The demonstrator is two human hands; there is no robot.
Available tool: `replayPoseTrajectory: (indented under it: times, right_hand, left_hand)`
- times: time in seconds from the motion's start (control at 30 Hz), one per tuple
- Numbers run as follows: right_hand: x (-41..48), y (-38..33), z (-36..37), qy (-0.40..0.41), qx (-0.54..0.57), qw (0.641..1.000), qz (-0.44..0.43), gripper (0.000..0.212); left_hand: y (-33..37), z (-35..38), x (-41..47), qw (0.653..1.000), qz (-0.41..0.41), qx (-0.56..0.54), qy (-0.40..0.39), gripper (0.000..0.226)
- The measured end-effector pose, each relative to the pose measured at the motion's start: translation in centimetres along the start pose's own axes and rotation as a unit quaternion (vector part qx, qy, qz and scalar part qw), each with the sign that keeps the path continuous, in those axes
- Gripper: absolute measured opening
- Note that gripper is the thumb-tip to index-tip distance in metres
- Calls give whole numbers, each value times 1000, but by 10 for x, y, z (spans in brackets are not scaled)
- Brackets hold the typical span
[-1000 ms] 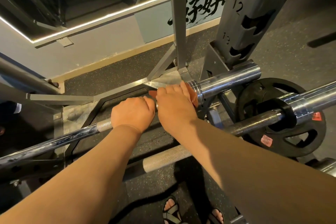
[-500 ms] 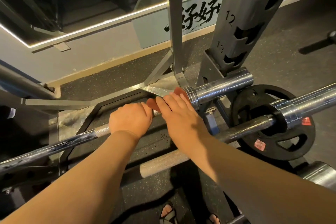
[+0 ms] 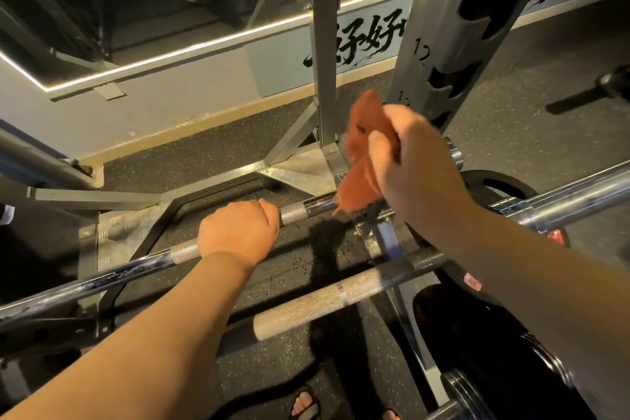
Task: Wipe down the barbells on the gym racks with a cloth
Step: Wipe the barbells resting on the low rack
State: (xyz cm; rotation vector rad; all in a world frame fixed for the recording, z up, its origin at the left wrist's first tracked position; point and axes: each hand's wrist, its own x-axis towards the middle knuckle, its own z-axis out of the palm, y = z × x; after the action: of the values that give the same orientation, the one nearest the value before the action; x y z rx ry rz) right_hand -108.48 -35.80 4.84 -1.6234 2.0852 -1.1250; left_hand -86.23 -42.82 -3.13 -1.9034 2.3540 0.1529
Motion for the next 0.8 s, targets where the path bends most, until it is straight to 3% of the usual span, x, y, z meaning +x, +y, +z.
replayPoseTrajectory:
  times: [0.07,0.17,0.2,0.3,0.4,0.5,0.6,0.63,0.7,0.8]
  right_hand:
    - [-3,18,7,16,-83,995,-47,16]
    - [-27,46,37,-118,-279,940,-153,18]
    - [-30,55,39,-141,-295,926,-189,23]
    - [-18,70,28,-151,-292,928,-178,29]
    - [-2,58,28,-104,-186,974,-78,32]
    - [-12,38,48,-83,-97,991,-30,31]
    - [-31,22,53,-11,-74,993,-89,43]
    - [-32,21,61,-39,-91,987,-127,39]
    - [-34,9,79,-178,-111,972,-108,37]
    - [-37,-17,105,-275,-155,946,-69,61]
  left_hand:
    - [0,0,0,1000,-1,2,2,50]
    - [0,0,0,1000,-5,3,3,51]
    - [0,0,0,1000,-5,4,3,51]
    - [0,0,0,1000,-6,3,6,51]
    - [1,0,0,1000,-9,9,9,51]
    - [0,0,0,1000,-1,12,8,49]
    - [0,0,1,1000,2,7,12,48]
    - [0,0,1,1000,2,10,14,47]
    - [1,-1,0,1000,-1,11,11,46]
    - [1,1,0,1000,-8,6,8,50]
